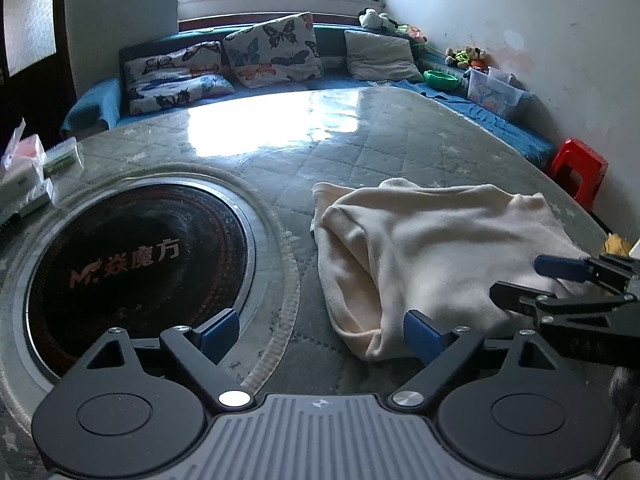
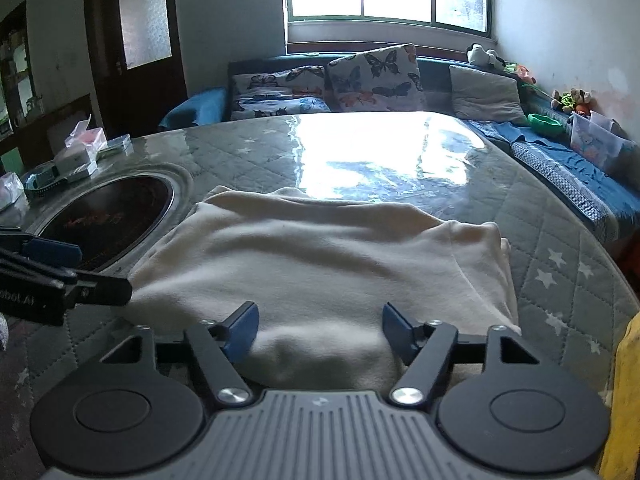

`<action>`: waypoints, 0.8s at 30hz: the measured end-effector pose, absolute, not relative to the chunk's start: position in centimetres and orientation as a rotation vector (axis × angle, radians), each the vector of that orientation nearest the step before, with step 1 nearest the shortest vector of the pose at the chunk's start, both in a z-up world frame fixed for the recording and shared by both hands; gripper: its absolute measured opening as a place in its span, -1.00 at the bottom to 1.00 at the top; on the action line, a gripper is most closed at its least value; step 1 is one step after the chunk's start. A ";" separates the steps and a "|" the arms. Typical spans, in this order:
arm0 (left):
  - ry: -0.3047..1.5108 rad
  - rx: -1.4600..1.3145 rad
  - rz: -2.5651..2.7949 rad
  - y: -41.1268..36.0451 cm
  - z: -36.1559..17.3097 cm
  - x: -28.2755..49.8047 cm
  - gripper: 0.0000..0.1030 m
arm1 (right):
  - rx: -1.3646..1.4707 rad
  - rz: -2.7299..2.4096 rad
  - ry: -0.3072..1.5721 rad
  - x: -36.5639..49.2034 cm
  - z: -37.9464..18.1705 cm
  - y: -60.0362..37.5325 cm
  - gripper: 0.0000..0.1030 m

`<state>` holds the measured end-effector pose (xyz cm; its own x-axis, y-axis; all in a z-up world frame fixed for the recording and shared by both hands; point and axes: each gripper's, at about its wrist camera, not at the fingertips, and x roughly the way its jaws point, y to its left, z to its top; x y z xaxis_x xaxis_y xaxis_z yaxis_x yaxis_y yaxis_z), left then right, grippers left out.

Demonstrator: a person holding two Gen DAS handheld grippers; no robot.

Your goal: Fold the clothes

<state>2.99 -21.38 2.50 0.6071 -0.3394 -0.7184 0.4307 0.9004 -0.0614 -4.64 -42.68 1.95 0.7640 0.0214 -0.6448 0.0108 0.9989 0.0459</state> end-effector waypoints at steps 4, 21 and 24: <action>0.804 0.131 -0.446 -21.1 2.5 2.3 0.85 | 0.035 0.006 0.702 -4.3 2.1 -42.3 0.53; 0.801 0.134 -0.410 -18.4 2.4 1.0 0.99 | 0.036 0.043 0.729 0.3 2.6 -41.7 0.62; 0.800 0.129 -0.402 -17.8 2.4 0.9 0.99 | 0.031 0.042 0.732 1.7 2.5 -41.6 0.62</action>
